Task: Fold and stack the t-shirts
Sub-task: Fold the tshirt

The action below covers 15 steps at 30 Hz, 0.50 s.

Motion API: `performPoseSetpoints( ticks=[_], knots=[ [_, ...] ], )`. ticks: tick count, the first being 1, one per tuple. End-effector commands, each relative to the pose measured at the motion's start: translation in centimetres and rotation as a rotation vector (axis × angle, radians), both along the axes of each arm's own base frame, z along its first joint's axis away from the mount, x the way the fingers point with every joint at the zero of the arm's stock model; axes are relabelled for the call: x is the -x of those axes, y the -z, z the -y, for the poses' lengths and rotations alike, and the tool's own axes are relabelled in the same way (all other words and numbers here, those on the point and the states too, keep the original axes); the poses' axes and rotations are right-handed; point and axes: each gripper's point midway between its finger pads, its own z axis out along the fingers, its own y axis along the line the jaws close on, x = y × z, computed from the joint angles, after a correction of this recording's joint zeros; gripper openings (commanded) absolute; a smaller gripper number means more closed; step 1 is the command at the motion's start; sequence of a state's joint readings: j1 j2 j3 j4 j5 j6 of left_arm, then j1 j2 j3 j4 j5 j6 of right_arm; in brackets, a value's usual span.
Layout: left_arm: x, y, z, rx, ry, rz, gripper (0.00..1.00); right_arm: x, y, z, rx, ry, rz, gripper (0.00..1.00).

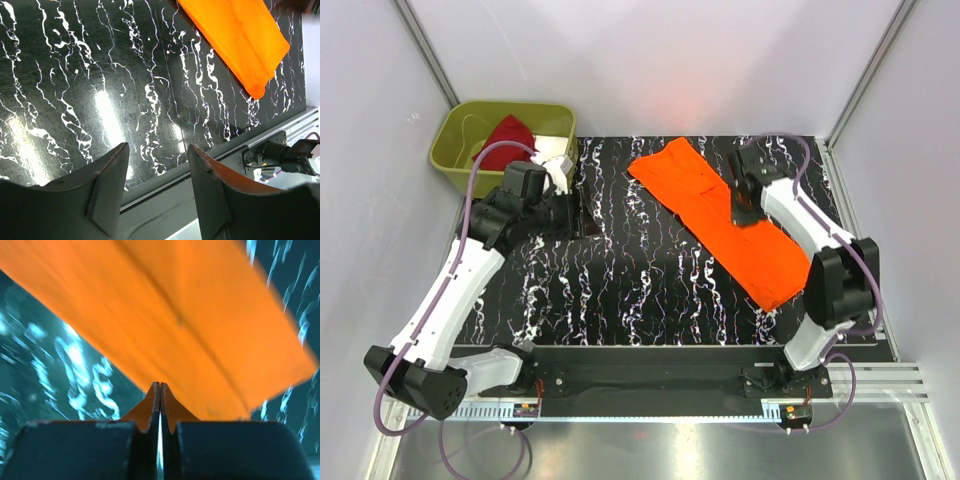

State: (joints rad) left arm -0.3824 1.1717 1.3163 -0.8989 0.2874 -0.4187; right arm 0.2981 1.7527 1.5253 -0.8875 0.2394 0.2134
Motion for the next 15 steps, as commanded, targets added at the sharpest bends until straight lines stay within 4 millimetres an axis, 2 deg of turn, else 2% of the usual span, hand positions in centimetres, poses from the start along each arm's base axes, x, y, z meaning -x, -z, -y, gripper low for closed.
performPoseSetpoints(
  ticks=[1, 2, 5, 12, 15],
  knots=[
    [-0.9, -2.9, 1.1, 0.049, 0.038, 0.086, 0.56, 4.3, 2.6, 0.4, -0.041, 0.067, -0.072, 0.00],
    [-1.0, -2.8, 1.1, 0.046, 0.041, 0.082, 0.55, 5.8, 3.9, 0.8, -0.036, 0.070, -0.110, 0.00],
    [-0.9, -2.9, 1.3, 0.048, 0.053, 0.079, 0.56, 7.6, 6.1, 1.2, -0.029, 0.093, -0.165, 0.00],
    [-0.6, -2.6, 1.5, 0.053, 0.057, 0.060, 0.55, 7.7, 10.7, 0.3, -0.059, 0.117, -0.221, 0.00],
    [-0.4, -2.5, 1.3, 0.043, 0.050, 0.054, 0.55, 8.4, 12.5, -0.1, -0.071, 0.129, -0.282, 0.00]
  ],
)
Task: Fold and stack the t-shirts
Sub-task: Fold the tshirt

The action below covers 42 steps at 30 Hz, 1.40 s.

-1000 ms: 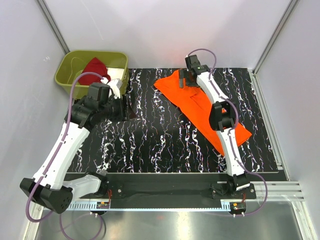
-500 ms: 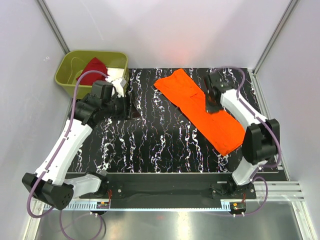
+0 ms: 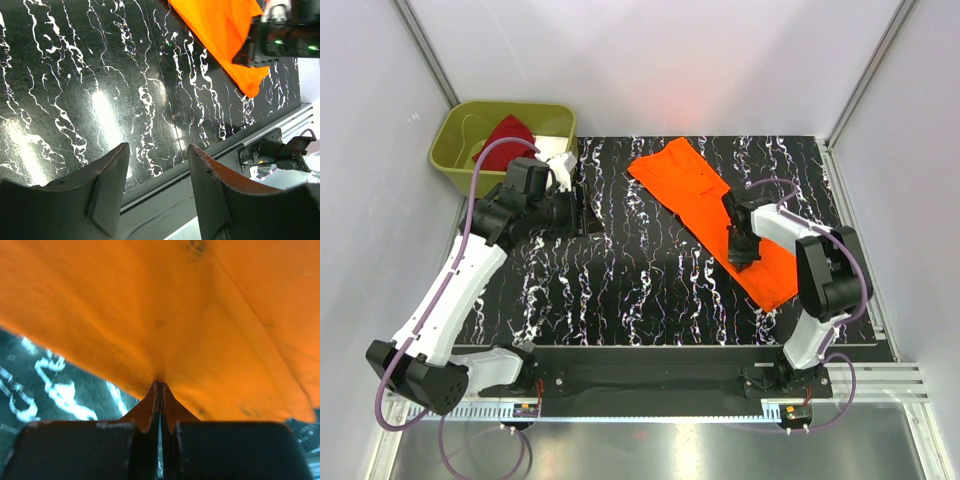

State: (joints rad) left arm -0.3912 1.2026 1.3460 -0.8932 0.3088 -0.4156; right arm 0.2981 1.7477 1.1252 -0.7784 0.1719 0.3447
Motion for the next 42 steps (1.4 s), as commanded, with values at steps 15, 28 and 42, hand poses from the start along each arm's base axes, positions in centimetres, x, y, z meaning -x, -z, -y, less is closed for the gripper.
performPoseSetpoints(
  ticks=[15, 28, 42],
  knots=[
    [1.0, -1.1, -0.6, -0.006, -0.017, 0.026, 0.55, 5.4, 2.2, -15.2, -0.359, -0.050, -0.150, 0.00],
    [6.1, 5.2, -2.1, -0.016, -0.068, -0.181, 0.55, 6.4, -3.7, -30.7, -0.599, -0.280, -0.147, 0.12],
    [12.7, 16.5, 3.4, 0.115, 0.044, -0.529, 0.56, 15.1, -4.3, -14.7, -0.451, -0.123, -0.208, 0.62]
  ],
)
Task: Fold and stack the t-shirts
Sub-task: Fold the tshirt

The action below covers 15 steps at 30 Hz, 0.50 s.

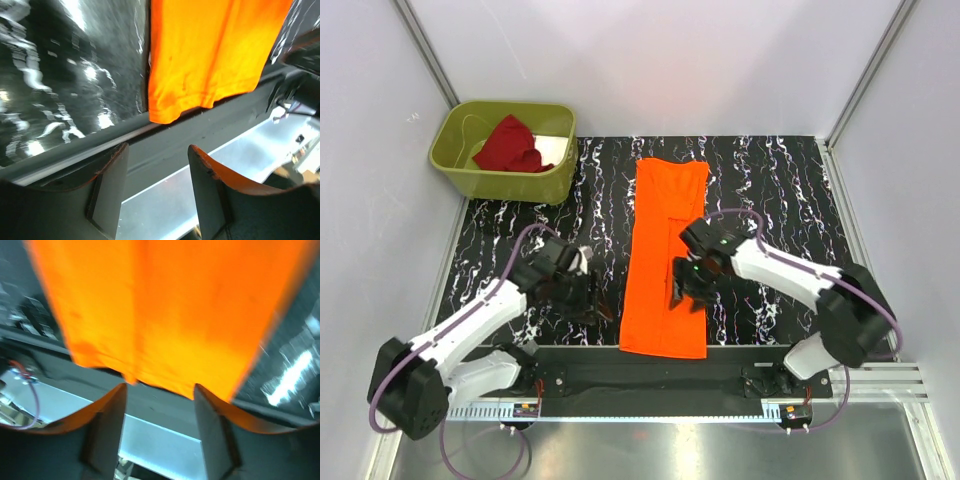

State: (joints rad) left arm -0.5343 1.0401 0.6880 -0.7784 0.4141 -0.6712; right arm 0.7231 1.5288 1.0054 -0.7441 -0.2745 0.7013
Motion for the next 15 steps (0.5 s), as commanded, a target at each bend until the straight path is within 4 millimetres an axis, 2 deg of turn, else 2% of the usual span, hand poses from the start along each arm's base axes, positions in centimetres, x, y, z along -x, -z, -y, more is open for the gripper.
performPoseSetpoints(
  ticks=[1, 2, 3, 4, 6, 7, 9, 11, 15],
  knots=[
    [-0.5, 0.0, 3.5, 0.130, -0.013, -0.025, 0.56, 3.5, 0.5, 3.8, 0.077, 0.057, -0.067, 0.66],
    [-0.4, 0.6, 3.6, 0.123, -0.021, -0.036, 0.56, 4.3, 0.6, 4.6, 0.089, 0.078, -0.088, 0.73],
    [-0.4, 1.0, 3.8, 0.118, -0.024, -0.042, 0.57, 4.6, 0.8, 5.3, 0.084, 0.114, -0.103, 0.73],
    [-0.8, 1.3, 4.2, 0.121, -0.047, -0.055, 0.57, 5.9, 1.2, 6.1, 0.070, 0.156, -0.136, 0.73],
    [-0.7, 2.1, 4.8, 0.117, -0.051, -0.086, 0.57, 6.0, 1.2, 7.2, 0.034, 0.232, -0.138, 0.72],
    [-0.8, 2.4, 5.1, 0.111, -0.052, -0.093, 0.56, 6.8, 2.1, 8.1, 0.047, 0.259, -0.159, 0.70],
    [-0.6, 3.2, 5.4, 0.081, -0.063, -0.127, 0.54, 7.2, 2.4, 8.4, 0.017, 0.311, -0.159, 0.68],
    [-0.1, 3.9, 5.5, 0.055, -0.062, -0.144, 0.52, 7.0, 2.4, 7.6, -0.039, 0.341, -0.163, 0.65],
    [1.4, 5.3, 5.6, 0.001, -0.057, -0.194, 0.51, 8.4, 3.7, 7.5, -0.062, 0.338, -0.224, 0.58]
  ],
)
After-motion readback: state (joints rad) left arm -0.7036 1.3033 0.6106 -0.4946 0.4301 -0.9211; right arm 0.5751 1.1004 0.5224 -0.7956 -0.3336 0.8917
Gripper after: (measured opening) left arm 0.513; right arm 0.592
